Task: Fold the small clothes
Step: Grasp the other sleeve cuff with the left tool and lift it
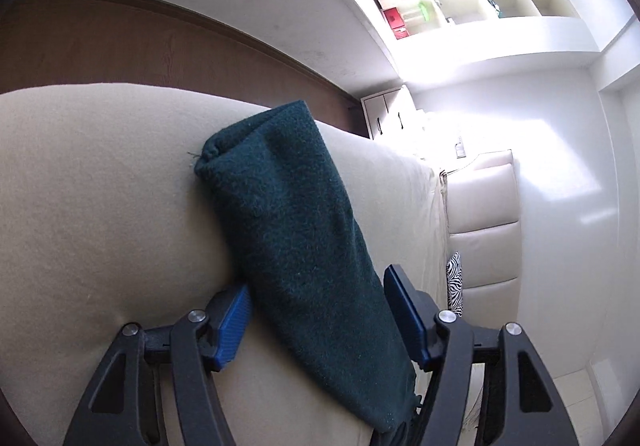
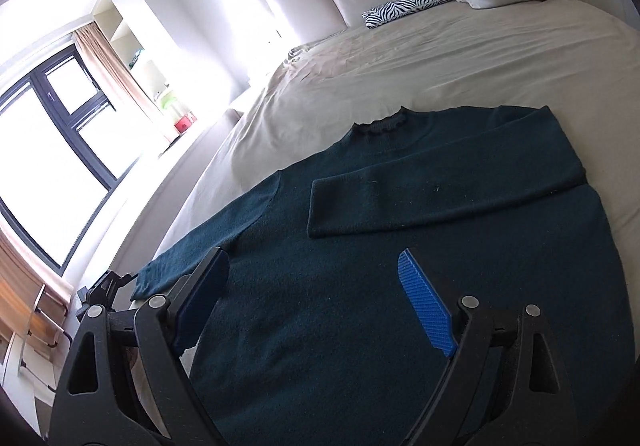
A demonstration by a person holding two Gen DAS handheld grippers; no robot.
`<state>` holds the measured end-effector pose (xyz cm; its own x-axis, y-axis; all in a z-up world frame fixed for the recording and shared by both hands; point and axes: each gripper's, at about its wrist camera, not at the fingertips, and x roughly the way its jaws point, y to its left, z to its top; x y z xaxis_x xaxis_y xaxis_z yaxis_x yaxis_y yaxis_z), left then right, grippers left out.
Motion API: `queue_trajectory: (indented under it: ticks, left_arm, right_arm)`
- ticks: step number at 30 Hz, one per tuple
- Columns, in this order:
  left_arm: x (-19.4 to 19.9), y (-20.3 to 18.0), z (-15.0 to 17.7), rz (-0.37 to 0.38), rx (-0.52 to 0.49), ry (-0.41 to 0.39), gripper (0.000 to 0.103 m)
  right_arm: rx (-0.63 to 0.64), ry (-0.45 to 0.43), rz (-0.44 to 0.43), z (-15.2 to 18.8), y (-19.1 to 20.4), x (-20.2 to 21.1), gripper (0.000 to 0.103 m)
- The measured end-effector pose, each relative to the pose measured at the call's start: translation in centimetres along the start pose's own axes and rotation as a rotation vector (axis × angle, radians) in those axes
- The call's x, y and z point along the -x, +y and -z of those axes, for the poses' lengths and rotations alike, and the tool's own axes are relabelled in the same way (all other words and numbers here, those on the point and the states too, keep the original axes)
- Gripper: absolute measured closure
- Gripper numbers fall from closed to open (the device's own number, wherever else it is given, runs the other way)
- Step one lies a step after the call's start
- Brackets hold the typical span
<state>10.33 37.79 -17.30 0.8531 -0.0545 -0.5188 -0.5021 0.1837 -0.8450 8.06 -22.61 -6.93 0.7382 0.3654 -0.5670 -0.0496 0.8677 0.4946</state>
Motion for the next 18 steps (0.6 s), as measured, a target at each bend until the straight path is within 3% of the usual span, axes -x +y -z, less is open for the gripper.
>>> queue_trajectory:
  ticks: [1,3,5,8,12,15,18]
  left_arm:
    - [-0.6,-0.1,-0.2,-0.006,0.012,0.002,0.049]
    - [-1.5,0.1,-0.7,-0.028,0.029,0.018,0.081]
    - [-1.5,-0.1,-0.8,-0.059,-0.001,0.015,0.095]
    - [-0.6,-2.8,0.3,-0.081,-0.130,-0.020,0.095]
    - [-0.6,-9.7,4.4,-0.077,-0.401,-0.021,0.095]
    - [-1.3,-16.3,10.5,-0.045,-0.676,0.006,0.095]
    - [-2.0,-21.6,19.1,-0.015,-0.965,0.042,0.095]
  right_arm:
    - [-0.006,0.000,-0.004,0.0,-0.1,0.0,0.016]
    - [-0.013,-0.006,-0.012,0.0,-0.5,0.2,0.016]
    - [-0.022,-0.012,-0.009,-0.1,-1.0,0.3,0.017]
    - [-0.049,-0.014,-0.015,0.1,-2.3,0.3,0.018]
    - [-0.088,-0.006,-0.013,0.3,-4.5,0.0,0.022]
    - [-0.121,-0.011,-0.008,0.6,-6.4,0.2,0.022]
    - [-0.159,-0.032,0.002,0.9,-8.5,0.9,0.022]
